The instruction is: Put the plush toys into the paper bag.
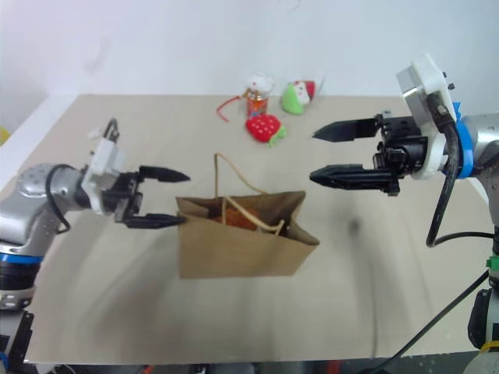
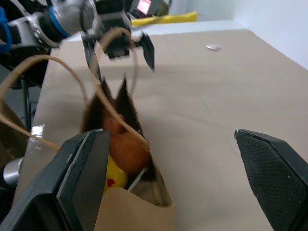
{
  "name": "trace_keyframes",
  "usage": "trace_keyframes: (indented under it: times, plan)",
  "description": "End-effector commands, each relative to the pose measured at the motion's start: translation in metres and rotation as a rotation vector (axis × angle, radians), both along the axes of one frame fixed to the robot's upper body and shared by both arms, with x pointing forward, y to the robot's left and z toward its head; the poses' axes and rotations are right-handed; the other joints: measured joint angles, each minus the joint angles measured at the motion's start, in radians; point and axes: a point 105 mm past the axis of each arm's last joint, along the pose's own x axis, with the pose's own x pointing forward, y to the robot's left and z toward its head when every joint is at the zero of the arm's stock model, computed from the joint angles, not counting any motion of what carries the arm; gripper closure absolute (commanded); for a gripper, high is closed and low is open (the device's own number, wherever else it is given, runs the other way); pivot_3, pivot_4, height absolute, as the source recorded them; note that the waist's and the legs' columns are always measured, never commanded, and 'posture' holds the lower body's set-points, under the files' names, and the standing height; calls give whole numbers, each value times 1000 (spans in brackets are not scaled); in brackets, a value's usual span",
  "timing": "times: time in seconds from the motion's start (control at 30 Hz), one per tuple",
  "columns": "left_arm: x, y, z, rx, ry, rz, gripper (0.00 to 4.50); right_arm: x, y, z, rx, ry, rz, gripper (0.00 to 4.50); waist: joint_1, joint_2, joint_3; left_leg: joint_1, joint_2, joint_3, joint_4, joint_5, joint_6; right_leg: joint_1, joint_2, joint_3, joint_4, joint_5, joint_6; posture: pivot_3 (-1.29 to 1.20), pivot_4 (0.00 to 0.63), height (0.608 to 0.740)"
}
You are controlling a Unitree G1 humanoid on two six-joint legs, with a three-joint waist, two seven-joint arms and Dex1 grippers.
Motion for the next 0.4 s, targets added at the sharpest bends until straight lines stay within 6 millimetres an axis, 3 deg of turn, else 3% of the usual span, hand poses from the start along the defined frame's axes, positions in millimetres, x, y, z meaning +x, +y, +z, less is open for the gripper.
trace_keyframes:
  times: [0.03, 0.2, 0.4]
  plan:
    - [10, 15, 26, -72, -40, 166, 55, 3, -14, 6, 10, -38, -59, 0, 0, 0, 0, 0, 0, 0, 0, 0, 0, 0, 0, 0, 0, 0, 0, 0, 150, 740]
    - [50, 37, 16, -75, -132, 464, 55, 17, -28, -1, 39, -59, -138, 0, 1, 0, 0, 1, -1, 0, 1, 0, 0, 1, 0, 0, 1, 0, 0, 0, 150, 740]
    - [65, 33, -8, -33, -173, 529, 55, 33, -42, -20, 53, -48, -202, 0, 1, 0, 0, 1, -1, 1, 1, 0, 0, 1, -1, 1, 0, 1, 1, 0, 150, 740]
